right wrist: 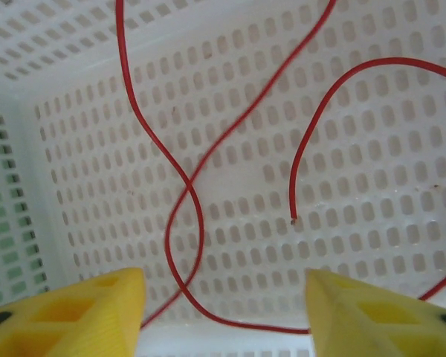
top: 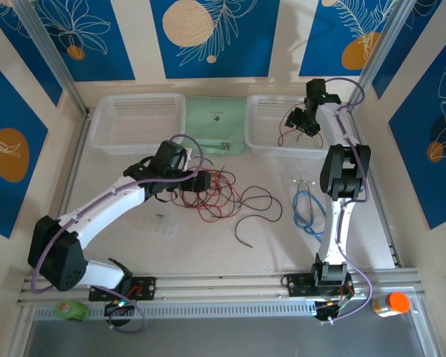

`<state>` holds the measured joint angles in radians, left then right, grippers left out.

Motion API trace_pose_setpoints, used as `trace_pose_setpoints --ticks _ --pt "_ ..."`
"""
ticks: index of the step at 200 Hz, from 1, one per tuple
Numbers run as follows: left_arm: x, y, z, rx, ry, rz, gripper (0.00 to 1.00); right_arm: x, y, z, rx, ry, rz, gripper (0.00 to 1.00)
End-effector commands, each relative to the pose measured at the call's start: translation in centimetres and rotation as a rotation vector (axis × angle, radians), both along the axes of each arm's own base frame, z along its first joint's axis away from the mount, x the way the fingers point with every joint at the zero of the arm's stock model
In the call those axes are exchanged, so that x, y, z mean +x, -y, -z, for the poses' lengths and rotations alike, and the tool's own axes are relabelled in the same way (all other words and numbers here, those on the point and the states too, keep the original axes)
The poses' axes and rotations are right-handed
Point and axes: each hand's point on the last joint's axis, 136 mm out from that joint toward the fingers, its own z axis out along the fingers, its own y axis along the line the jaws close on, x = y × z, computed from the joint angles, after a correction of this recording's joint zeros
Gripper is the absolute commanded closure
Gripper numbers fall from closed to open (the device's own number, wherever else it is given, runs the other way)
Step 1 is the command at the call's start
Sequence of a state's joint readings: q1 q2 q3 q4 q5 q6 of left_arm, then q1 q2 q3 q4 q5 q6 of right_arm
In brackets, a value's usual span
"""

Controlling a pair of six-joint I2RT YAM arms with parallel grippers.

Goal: Untangle the cables

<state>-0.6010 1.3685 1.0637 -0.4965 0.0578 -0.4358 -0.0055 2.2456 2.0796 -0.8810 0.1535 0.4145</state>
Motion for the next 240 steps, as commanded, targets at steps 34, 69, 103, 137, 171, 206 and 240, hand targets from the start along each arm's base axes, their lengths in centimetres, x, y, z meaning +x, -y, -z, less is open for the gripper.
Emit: trace_pose_setpoints --ticks 34,69,103,137,171,206,240 --pt "-1.3 -0.7 -1.6 0.016 -0.024 -0.01 0.03 -5.2 -2.6 -12.1 -0.051 0.214 -0.099 0.24" --pt "-0.9 -2.4 -0.4 0.109 -0.028 -0.073 0.04 -11.0 -4.7 -14.0 -0.018 0.277 -0.133 0.22" --pt "2.3 -4.1 0.8 0.241 0.015 -0.123 0.21 -17.2 -7.6 -13.9 0.046 0.31 -0.187 0.33" --pt "5.4 -2.1 0.3 0.228 0.084 -0.018 0.29 -21.9 -9.6 -12.7 0.096 0.292 -0.228 0.4" --pt "6.7 -1.8 0.9 0.247 0.1 0.005 0.35 -24.3 -9.8 -11.8 0.111 0.272 -0.235 0.45" --pt "7.2 -1.5 1.4 0.241 0.1 0.031 0.36 -24.8 -9.5 -11.9 0.104 0.276 -0.229 0.46" --pt "8.4 -1.4 2.4 0.249 0.106 0.048 0.38 -24.8 -9.6 -12.1 0.107 0.277 -0.231 0.48"
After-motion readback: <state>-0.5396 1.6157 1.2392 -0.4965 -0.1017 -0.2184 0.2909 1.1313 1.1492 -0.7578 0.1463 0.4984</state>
